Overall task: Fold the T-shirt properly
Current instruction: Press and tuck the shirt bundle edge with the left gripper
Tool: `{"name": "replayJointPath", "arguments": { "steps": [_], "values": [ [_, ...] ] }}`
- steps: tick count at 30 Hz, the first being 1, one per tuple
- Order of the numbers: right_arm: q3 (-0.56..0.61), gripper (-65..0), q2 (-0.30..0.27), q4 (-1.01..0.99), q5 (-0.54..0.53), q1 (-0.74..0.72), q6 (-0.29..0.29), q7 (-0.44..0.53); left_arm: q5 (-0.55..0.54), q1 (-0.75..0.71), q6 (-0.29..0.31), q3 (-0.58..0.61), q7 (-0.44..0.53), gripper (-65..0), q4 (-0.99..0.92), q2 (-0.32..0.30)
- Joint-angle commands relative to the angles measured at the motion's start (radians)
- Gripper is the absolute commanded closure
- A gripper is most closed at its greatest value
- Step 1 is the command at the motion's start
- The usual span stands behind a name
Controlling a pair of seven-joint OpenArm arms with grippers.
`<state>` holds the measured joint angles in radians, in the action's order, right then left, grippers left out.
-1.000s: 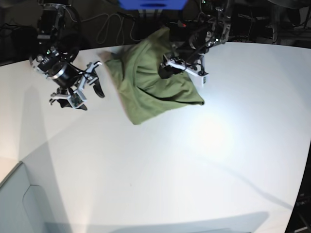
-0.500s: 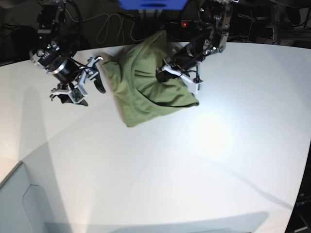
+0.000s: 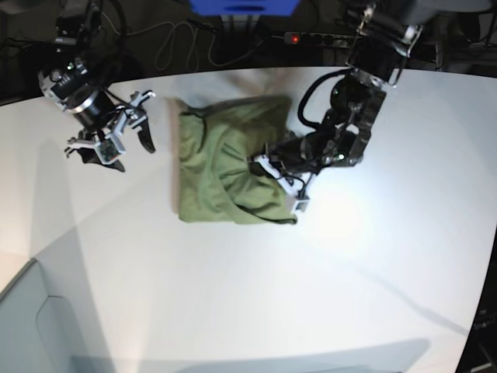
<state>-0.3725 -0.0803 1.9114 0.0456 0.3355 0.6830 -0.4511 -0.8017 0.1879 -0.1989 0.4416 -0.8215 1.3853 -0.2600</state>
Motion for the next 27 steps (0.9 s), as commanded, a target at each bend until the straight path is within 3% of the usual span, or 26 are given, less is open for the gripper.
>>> {"name": "replayJointPath", "arguments": {
  "steps": [1,8,13,16,19,22,25,27],
  "values": [
    [-0.029,-38.1,0.004,0.02,-0.019,-0.005,0.015,0.025,0.017,0.035,-0.015,0.053,-0.012,0.0,0.004,-0.012],
    [-0.213,-38.1,0.078,0.02,-0.019,-0.003,0.015,0.024,0.031,0.319,-0.014,0.555,-0.009,0.0,-0.002,-0.048],
    [-0.294,-38.1,0.098,0.029,-0.017,0.012,0.015,0.024,0.249,0.47,0.002,0.911,0.012,0.0,0.01,-0.015],
    [-0.34,-38.1,0.13,0.044,-0.017,0.034,0.015,0.024,0.44,0.497,0.152,1.011,0.083,0.0,-0.004,-0.002],
    [-0.369,-38.1,0.155,0.07,-0.016,0.053,0.015,0.024,0.632,0.497,0.35,1.014,0.139,0.0,-0.004,0.0],
    [-0.389,-38.1,0.181,0.089,-0.016,0.069,0.015,0.024,0.787,0.497,0.507,1.017,0.178,0.0,-0.004,0.001],
    [-0.4,-38.1,0.201,0.099,-0.016,0.083,0.015,0.024,0.928,0.497,0.605,1.014,0.201,0.0,-0.004,0.012],
    [-0.397,-38.1,0.201,0.099,-0.016,0.096,0.015,0.024,0.999,0.497,0.623,1.014,0.186,0.0,-0.005,0.043]
  ]
}}
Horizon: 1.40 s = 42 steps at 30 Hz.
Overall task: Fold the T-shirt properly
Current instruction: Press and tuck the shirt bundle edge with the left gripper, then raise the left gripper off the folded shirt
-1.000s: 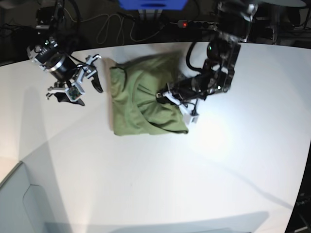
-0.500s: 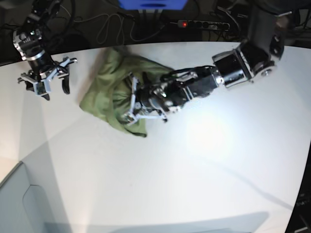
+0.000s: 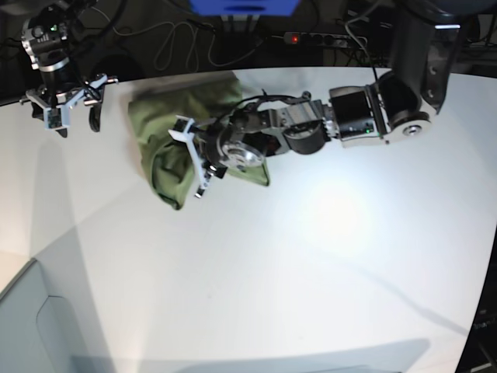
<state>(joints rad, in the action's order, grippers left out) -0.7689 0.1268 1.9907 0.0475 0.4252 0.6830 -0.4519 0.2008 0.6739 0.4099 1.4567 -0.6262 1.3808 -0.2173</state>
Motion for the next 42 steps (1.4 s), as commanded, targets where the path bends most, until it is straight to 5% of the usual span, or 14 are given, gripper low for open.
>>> {"name": "replayJointPath", "arguments": {
  "steps": [1,3,10,18,23,30,37,42],
  "values": [
    [0.002,-38.1,-0.006,0.02,-0.019,0.014,0.015,0.025,0.027,0.011,0.02,0.002,-0.037,0.0,-0.001,0.008],
    [0.004,-38.1,-0.005,0.02,-0.021,0.022,0.015,0.025,0.053,0.011,0.016,-0.001,-0.088,-3.1,-0.001,0.022],
    [0.006,-38.1,0.026,0.022,-0.021,0.028,0.015,0.025,0.098,0.013,0.014,-0.003,-0.129,-35.1,0.015,0.04],
    [0.007,-38.1,0.03,0.02,-0.021,0.03,0.015,0.025,0.122,0.013,0.014,-0.014,-0.133,-36.1,0.145,0.003],
    [0.05,-38.1,0.03,0.02,-0.019,0.045,0.015,0.025,0.122,-0.019,0.014,-0.149,-0.133,-36.1,0.207,-0.009],
    [0.197,-38.0,0.03,0.02,-0.018,0.085,0.015,0.026,0.122,-0.113,0.014,-0.437,-0.133,-36.1,0.309,-0.057],
    [0.274,-37.4,0.03,0.019,-0.016,0.079,0.015,0.026,0.116,-0.32,0.014,-0.873,-0.133,-36.1,0.464,-0.141],
    [0.332,-19.0,0.03,0.012,-0.016,0.08,0.015,0.026,0.113,-0.541,0.014,-1.345,-0.126,-36.1,0.523,-0.129]
  ]
}}
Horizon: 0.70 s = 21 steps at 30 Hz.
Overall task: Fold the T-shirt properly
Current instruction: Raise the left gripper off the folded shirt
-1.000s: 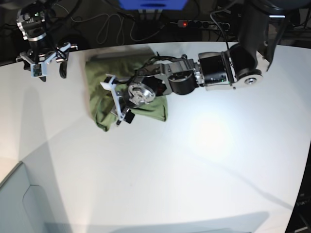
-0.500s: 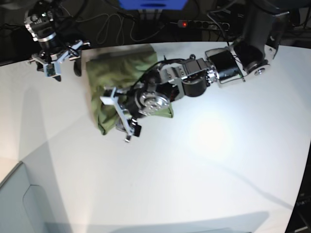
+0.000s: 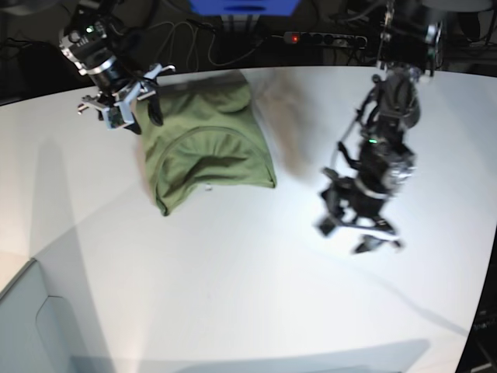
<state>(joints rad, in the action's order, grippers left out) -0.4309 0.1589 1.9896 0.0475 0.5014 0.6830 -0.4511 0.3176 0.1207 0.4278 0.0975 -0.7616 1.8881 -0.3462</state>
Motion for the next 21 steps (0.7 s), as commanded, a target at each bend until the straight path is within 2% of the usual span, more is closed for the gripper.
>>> {"name": "replayJointPath", "arguments": {
  "steps": [1,5,9,15,17,21],
  "values": [
    [0.005,-13.8,-0.002,0.014,-0.016,0.004,0.015,0.025,-0.004,-0.017,-0.004,-0.075,0.006,-36.1,0.023,0.022],
    [0.031,0.0,-0.002,0.012,-0.016,-0.014,0.015,0.025,-0.005,-0.108,0.003,-0.331,0.006,-36.1,0.026,0.1],
    [0.033,-0.2,-0.002,-0.075,-0.016,-0.039,0.015,0.031,-0.005,-0.186,0.004,-0.456,0.006,-35.9,0.026,0.137],
    [0.028,-0.1,-0.048,-0.223,-0.018,-0.028,0.015,0.035,-0.015,-0.27,0.004,-0.534,0.006,-35.9,0.026,0.141],
    [0.028,-0.1,-0.057,-0.235,-0.021,-0.007,0.015,0.038,-0.059,-0.292,0.004,-0.575,0.006,-35.9,0.026,0.141],
    [0.028,-0.1,-0.057,-0.211,-0.021,0.038,0.015,0.114,-0.17,-0.327,0.004,-0.674,0.004,-35.9,0.026,0.137]
  ]
}}
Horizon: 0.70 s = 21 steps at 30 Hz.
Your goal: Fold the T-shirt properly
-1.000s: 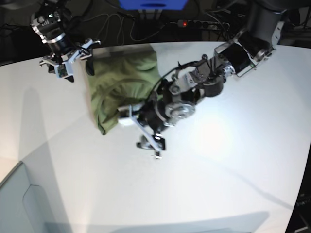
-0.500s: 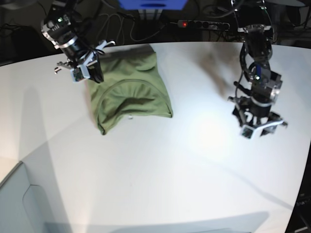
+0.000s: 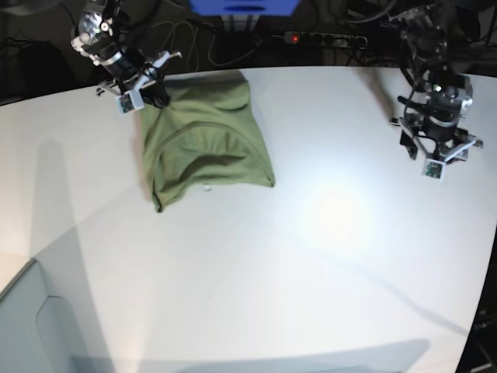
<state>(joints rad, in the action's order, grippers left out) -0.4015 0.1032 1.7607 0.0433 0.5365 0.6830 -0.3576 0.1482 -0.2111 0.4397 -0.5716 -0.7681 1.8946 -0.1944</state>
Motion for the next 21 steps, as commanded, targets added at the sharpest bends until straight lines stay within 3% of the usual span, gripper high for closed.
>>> {"name": "replayJointPath", "arguments": {
  "steps": [1,6,10,13,17,21],
  "values": [
    [-0.001,-0.1,0.0,0.04,-0.016,0.015,0.015,0.033,-0.022,-0.006,-0.008,-0.028,0.011,-35.9,0.02,-0.015],
    [0.029,-0.1,0.028,0.181,-0.018,0.058,0.015,0.048,-0.08,-0.055,-0.008,-0.094,0.011,-35.9,0.02,-0.017],
    [0.138,-0.1,0.034,0.236,-0.015,0.049,0.015,0.039,-0.118,-0.103,-0.008,-0.133,0.011,-35.9,0.021,-0.009],
    [0.215,-0.1,0.033,0.192,-0.012,0.018,0.015,0.039,-0.151,-0.143,-0.009,-0.149,0.011,-35.8,0.021,-0.009],
    [0.235,-0.1,0.033,0.035,-0.01,-0.04,0.015,0.047,-0.2,-0.192,-0.009,-0.187,0.011,-35.8,0.021,-0.007],
    [0.26,-0.1,-0.006,-0.057,-0.012,-0.043,0.015,0.048,-0.253,-0.23,-0.009,-0.25,0.011,-35.8,0.021,0.006]
  ]
}}
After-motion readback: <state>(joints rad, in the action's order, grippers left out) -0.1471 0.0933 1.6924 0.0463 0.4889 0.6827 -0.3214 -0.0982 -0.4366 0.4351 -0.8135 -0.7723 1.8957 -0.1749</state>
